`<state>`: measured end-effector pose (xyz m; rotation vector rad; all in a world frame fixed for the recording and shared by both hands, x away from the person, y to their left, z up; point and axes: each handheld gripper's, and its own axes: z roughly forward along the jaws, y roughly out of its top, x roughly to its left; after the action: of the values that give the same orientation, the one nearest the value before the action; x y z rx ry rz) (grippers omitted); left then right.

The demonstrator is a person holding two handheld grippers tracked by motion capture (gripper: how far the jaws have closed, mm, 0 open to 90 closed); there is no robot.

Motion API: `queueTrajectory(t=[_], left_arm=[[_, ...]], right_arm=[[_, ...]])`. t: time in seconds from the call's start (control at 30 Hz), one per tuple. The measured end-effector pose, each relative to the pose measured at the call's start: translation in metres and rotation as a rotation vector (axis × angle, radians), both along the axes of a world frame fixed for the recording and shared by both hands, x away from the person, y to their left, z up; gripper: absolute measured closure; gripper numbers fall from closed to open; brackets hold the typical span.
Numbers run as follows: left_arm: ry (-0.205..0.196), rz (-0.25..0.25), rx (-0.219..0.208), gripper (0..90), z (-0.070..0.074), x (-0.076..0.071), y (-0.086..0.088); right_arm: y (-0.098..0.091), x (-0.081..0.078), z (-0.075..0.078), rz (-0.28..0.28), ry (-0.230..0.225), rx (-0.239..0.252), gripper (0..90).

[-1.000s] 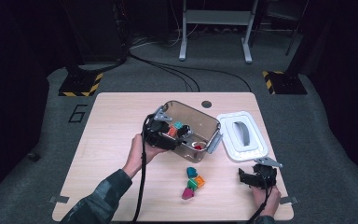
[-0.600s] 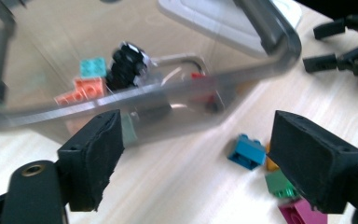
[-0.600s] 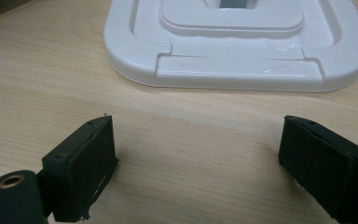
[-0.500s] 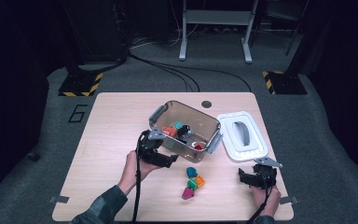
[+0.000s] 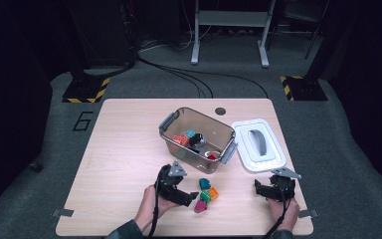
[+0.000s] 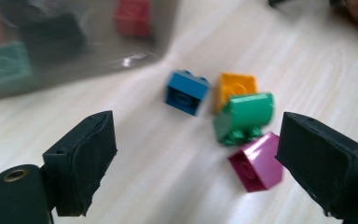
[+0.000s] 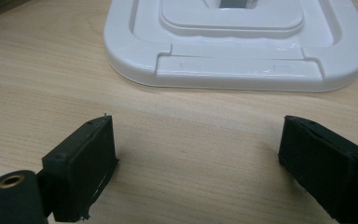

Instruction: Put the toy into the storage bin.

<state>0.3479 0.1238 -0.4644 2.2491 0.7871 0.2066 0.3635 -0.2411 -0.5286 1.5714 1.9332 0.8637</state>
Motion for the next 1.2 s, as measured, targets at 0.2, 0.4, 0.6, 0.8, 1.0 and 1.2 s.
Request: queueTrajectory(t=[0.2, 0.4, 0.6, 0.8, 1.0, 1.2], left_arm=[[0.024, -0.046, -0.008, 15.6, -0.014, -0.013, -0.016], [0.027, -0.073, 0.002, 26.6, -0.026, -0.02, -0.023], [0.031, -0.088, 0.009, 39.7, -0.03, -0.018, -0.023], [0.049, -0.115, 0.023, 46.1, -0.039, -0.019, -0.024], [0.045, -0.113, 0.01, 56.4, -0.043, -0.019, -0.021], [0.031, -0.109, 0.009, 59.3, -0.042, -0.018, -0.016]], right_arm=[[0.0, 0.0, 0.0, 0.001, 0.0, 0.0, 10.0], [0.0, 0.0, 0.0, 0.001, 0.0, 0.0, 10.0], [0.0, 0.0, 0.0, -0.001, 0.001, 0.001, 9.9], [0.0, 0.0, 0.0, -0.001, 0.001, 0.001, 10.0], [0.0, 0.0, 0.0, -0.001, 0.001, 0.0, 10.0], [0.0, 0.0, 0.0, -0.002, 0.002, 0.0, 10.0]])
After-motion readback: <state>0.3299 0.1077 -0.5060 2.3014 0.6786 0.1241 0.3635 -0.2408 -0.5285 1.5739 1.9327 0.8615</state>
